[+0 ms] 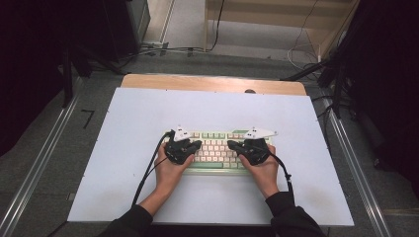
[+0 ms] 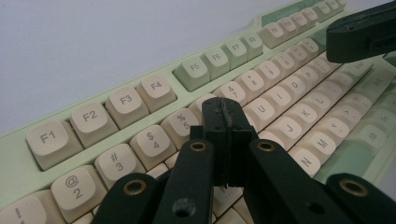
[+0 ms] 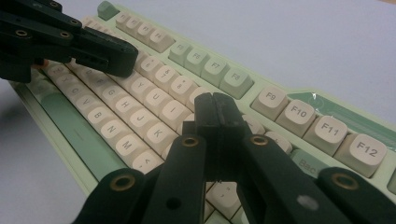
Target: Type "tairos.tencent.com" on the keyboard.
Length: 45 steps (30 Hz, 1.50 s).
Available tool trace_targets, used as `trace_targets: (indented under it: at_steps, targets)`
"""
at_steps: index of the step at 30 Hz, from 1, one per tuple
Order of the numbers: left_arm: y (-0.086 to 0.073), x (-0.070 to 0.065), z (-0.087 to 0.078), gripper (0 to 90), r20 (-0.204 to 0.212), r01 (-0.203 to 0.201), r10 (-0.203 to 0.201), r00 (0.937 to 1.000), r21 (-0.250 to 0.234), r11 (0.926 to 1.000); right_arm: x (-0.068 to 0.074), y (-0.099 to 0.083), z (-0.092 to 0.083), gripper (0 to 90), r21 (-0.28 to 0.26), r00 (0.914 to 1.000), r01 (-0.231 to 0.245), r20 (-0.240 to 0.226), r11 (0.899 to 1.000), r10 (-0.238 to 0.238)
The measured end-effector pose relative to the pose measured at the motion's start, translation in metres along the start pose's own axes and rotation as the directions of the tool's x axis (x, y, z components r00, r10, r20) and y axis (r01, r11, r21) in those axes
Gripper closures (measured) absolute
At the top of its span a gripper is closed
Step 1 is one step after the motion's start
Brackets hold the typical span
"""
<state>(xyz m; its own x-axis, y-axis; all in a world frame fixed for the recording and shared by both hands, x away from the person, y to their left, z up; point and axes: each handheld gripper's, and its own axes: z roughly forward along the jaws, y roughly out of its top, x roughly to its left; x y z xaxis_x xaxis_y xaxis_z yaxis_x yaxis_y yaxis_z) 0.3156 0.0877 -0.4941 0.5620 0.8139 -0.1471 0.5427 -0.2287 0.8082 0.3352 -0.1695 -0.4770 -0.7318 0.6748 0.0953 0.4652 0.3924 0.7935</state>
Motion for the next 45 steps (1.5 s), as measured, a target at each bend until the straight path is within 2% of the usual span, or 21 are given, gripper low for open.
trace_targets:
  at_steps: [11,20,29,41,45]
  targets:
    - [-0.001,0.0,0.001,90.0,0.001,-0.003,0.003,1.0,0.016,0.9999,0.0,0.0,0.0,87.7,0.004,1.0,0.001,-0.002,1.0,-0.001]
    - [0.001,0.002,-0.004,90.0,0.018,0.015,-0.015,0.9997,-0.015,0.9998,0.0,0.0,0.0,87.6,0.004,1.0,0.005,-0.005,1.0,-0.005]
    - [0.003,0.006,-0.014,90.0,0.033,0.028,-0.027,0.9991,-0.031,0.9991,0.001,0.0,-0.001,87.5,0.0,0.9999,0.01,-0.006,1.0,-0.01]
    - [0.0,0.019,-0.032,90.0,0.019,0.048,-0.047,0.9987,-0.042,0.9979,0.002,0.0,0.0,87.3,0.003,1.0,0.008,-0.006,1.0,-0.008]
    - [-0.005,0.024,-0.041,90.0,0.012,0.048,-0.048,0.9988,-0.031,0.9984,0.001,0.0,-0.001,87.3,0.002,0.9999,0.009,-0.004,1.0,-0.009]
